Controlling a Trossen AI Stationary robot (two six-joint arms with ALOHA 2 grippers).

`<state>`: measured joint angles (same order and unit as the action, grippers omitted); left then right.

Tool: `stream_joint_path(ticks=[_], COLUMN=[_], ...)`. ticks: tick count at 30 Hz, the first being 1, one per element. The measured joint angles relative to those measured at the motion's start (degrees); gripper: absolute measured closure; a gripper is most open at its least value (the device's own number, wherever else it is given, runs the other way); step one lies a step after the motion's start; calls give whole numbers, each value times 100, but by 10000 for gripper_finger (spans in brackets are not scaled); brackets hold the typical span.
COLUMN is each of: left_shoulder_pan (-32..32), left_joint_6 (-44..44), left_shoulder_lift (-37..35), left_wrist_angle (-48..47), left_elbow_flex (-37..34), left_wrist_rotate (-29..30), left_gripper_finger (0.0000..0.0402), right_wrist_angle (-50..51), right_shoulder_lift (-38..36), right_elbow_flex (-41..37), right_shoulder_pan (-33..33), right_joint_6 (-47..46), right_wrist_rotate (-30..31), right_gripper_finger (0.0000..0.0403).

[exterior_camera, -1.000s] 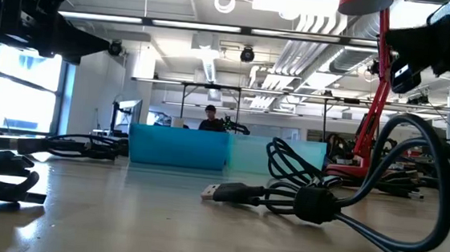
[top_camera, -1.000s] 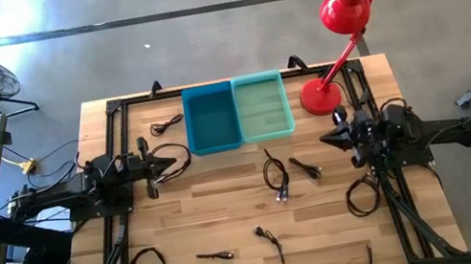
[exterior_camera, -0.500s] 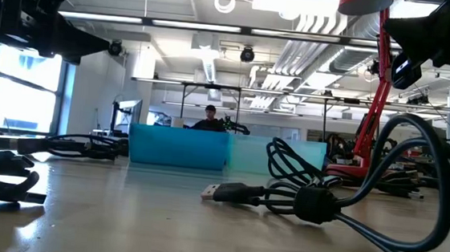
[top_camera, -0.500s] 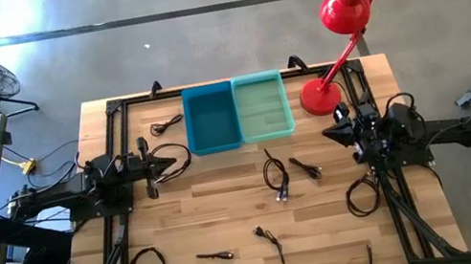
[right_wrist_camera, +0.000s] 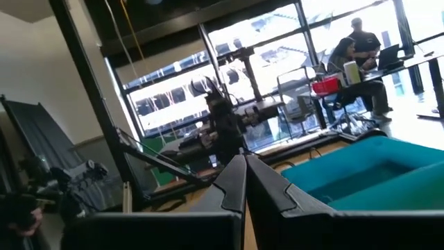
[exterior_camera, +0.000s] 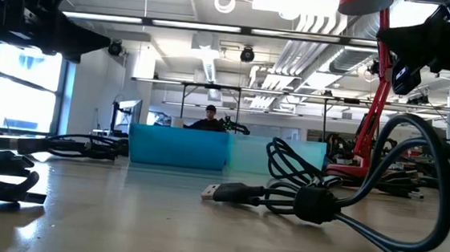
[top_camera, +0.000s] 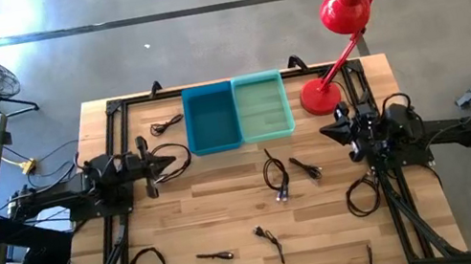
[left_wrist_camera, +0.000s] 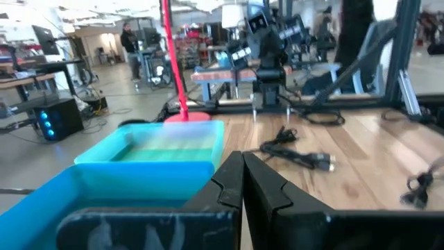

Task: Pick & Place USB Port
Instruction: Put the black USB cable into the green bin

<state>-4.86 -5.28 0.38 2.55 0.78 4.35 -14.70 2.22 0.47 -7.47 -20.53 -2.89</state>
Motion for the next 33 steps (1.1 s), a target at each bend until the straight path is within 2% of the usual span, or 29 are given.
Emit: stream_joint_path(ticks=[4, 11, 15, 19, 22, 26, 29, 33], left_shoulder_pan=[0, 0, 0, 0, 0, 0, 0, -2], left_joint_6=[-56, -299, -32, -47, -263, -502, -514, -706], left_shoulder_lift=[0, 1, 2, 6, -3, 71, 183, 375], left_wrist_angle=[59, -184, -232, -378, -333, -998, -1523, -1728], left_elbow_flex=[0, 1, 19, 271, 674, 1336, 1871, 2429], left_wrist_rotate=[-257, -235, -270, -230, -100, 68, 285, 388], left_gripper_finger=[401, 401, 401, 401, 401, 396, 379, 338], right_wrist_angle=[201, 200, 223, 502, 567, 1170, 1905, 2855], right_shoulder_lift=[2, 0, 1, 17, 48, 360, 802, 1570], right_elbow_flex=[0, 0, 7, 279, 741, 1745, 2679, 3957], right_shoulder_pan=[0, 0, -2, -2, 0, -1, -2, 0], right_joint_6=[0, -42, -451, -226, 257, 945, 1308, 1644], right_wrist_rotate=[-3, 22, 418, 674, 917, 1356, 1550, 1575], right_gripper_finger=[401, 401, 399, 389, 374, 344, 316, 283])
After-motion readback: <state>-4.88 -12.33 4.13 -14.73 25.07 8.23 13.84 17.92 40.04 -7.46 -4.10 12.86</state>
